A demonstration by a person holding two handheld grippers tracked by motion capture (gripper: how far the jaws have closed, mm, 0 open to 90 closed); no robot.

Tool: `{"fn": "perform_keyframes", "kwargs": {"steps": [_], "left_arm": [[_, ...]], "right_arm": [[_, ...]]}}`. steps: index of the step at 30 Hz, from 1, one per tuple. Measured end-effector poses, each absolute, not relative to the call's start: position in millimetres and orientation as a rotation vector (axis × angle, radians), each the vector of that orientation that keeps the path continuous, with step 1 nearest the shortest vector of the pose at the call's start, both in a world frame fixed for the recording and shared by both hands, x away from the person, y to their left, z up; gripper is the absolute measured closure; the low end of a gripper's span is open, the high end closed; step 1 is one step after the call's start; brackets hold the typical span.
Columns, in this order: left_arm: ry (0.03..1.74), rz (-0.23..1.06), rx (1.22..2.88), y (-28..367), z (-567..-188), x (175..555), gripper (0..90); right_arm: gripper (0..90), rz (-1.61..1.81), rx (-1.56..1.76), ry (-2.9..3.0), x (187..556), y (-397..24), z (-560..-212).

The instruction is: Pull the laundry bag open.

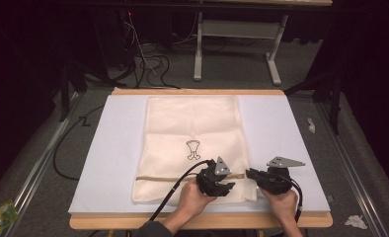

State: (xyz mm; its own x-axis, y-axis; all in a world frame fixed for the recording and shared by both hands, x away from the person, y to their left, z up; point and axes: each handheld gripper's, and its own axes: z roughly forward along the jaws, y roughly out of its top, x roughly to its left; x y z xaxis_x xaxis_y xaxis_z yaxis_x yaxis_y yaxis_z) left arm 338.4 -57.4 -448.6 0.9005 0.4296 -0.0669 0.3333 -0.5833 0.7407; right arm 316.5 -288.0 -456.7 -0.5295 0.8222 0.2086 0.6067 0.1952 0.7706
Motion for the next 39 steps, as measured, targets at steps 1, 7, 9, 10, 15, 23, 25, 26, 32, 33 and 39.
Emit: {"fn": "perform_keyframes", "kwargs": {"steps": [1, 7, 9, 10, 15, 23, 25, 26, 32, 33, 39], "left_arm": [[0.549, 0.142, 2.233, -58.0, -448.7, 339.0, 58.3], [0.552, 0.114, 2.220, -61.0, -452.4, 340.1, 61.1], [0.541, 0.122, 2.236, -63.0, -454.2, 339.0, 61.2], [0.534, 0.131, 2.244, -63.9, -454.8, 338.5, 61.0], [0.524, 0.137, 2.247, -67.4, -456.0, 337.9, 60.9], [0.519, 0.120, 2.252, -71.6, -460.3, 339.3, 63.8], [0.539, 0.098, 2.243, -71.4, -461.2, 342.1, 64.6], [0.542, 0.089, 2.242, -71.2, -461.1, 343.6, 64.8], [0.563, 0.058, 2.216, -74.0, -459.4, 349.3, 65.0], [0.566, 0.060, 2.211, -74.6, -459.5, 349.0, 65.4], [0.564, 0.028, 2.207, -74.5, -460.8, 350.5, 67.3]], "right_arm": [[85.5, 1.248, 1.364, 2.220, 316.6, -288.0, -456.3], [85.6, 1.251, 1.352, 2.221, 316.8, -288.0, -453.1], [85.6, 1.262, 1.357, 2.215, 316.3, -287.8, -452.0], [85.6, 1.266, 1.355, 2.215, 316.1, -287.8, -451.4], [85.6, 1.277, 1.342, 2.218, 316.1, -287.7, -449.7], [85.7, 1.282, 1.337, 2.222, 315.5, -286.6, -448.9], [85.7, 1.289, 1.338, 2.221, 315.2, -285.5, -448.8], [85.8, 1.288, 1.335, 2.225, 314.9, -285.3, -448.2], [85.8, 1.313, 1.325, 2.226, 314.9, -285.5, -446.3], [85.8, 1.312, 1.321, 2.228, 314.9, -285.2, -445.7], [85.8, 1.327, 1.320, 2.224, 315.3, -283.4, -446.3]]}}
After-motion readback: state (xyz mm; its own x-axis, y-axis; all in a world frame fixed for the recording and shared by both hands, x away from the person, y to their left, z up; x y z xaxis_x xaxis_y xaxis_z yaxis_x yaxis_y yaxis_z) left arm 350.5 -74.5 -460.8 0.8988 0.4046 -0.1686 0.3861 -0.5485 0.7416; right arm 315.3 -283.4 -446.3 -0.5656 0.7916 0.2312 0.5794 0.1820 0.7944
